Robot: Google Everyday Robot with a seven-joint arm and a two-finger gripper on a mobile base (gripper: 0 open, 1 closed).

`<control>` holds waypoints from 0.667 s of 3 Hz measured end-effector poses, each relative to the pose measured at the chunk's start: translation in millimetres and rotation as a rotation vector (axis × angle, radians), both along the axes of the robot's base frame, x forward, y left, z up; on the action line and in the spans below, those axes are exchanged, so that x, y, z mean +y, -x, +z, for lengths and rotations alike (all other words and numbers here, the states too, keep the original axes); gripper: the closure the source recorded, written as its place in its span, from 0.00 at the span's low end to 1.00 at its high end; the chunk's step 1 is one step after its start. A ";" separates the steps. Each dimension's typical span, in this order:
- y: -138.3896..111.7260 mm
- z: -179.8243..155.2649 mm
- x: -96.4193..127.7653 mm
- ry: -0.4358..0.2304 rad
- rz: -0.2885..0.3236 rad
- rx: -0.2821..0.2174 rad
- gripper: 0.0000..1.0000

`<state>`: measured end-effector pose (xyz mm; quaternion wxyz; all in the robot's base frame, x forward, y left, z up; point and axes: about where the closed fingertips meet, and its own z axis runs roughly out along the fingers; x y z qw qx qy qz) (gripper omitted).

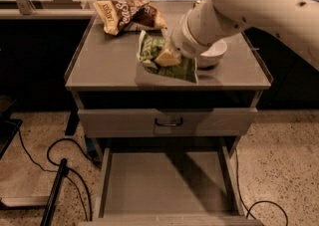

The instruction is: Pick green jalapeno chip bag from middle drawer and place on counter

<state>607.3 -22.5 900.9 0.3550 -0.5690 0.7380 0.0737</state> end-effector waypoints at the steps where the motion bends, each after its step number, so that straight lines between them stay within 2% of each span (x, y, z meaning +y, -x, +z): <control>1: -14.5 39.1 7.1 -0.035 0.003 -0.058 1.00; 2: -14.6 39.2 7.2 -0.036 0.003 -0.058 1.00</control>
Offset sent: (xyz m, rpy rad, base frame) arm 0.0325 0.0360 0.0252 0.0639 -0.0117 0.0470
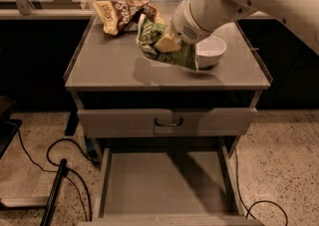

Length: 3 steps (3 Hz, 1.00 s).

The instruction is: Pick green jalapeno chip bag from middle drawer and place on counter

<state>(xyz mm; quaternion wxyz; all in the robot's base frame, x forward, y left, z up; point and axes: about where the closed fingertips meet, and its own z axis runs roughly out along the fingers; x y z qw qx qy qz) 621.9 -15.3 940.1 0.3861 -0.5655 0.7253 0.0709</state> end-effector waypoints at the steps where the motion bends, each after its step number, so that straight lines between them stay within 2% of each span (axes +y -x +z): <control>1: -20.5 -3.8 37.9 -0.037 0.054 0.009 1.00; 2: -39.8 -9.3 69.8 -0.061 0.102 0.021 1.00; 3: -57.4 -17.6 90.8 -0.067 0.139 0.039 1.00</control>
Offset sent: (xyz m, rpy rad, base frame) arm 0.0657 0.1080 -0.0139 0.0937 0.0334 0.1598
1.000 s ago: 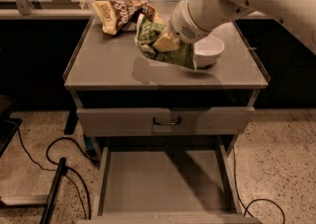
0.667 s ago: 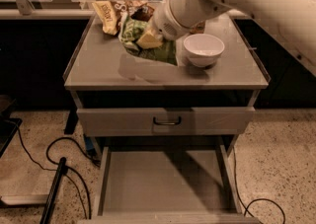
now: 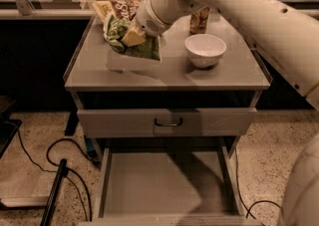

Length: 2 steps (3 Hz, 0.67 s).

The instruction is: Pick green jalapeno chip bag from middle drawer and place on counter

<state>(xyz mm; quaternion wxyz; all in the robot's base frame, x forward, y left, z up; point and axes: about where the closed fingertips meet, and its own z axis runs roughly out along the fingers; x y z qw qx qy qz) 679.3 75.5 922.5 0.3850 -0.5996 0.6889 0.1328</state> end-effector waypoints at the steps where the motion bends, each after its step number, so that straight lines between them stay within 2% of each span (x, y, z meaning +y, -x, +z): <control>1: -17.4 -12.6 18.6 -0.002 0.030 0.032 1.00; 2: -30.9 -30.2 37.4 -0.001 0.057 0.060 1.00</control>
Offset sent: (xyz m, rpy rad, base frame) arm 0.0486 0.0565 -0.0481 0.0013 0.0898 0.0838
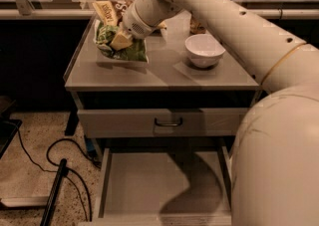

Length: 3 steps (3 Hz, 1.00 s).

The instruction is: Pick green jalapeno chip bag from middle drawer and place on counter

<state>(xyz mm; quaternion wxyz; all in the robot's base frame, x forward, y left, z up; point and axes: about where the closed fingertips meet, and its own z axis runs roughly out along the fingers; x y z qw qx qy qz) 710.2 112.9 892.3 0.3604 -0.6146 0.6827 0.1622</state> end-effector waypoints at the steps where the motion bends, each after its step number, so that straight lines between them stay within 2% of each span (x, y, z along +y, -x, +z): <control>1: -7.0 -15.5 12.3 -0.010 0.025 0.020 1.00; 2: -8.4 -24.9 18.8 -0.050 0.070 0.044 1.00; 3: -8.6 -25.3 19.6 -0.052 0.072 0.044 0.82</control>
Offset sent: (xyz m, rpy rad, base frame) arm 0.0104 0.0210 -0.0293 0.1040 0.0629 0.1201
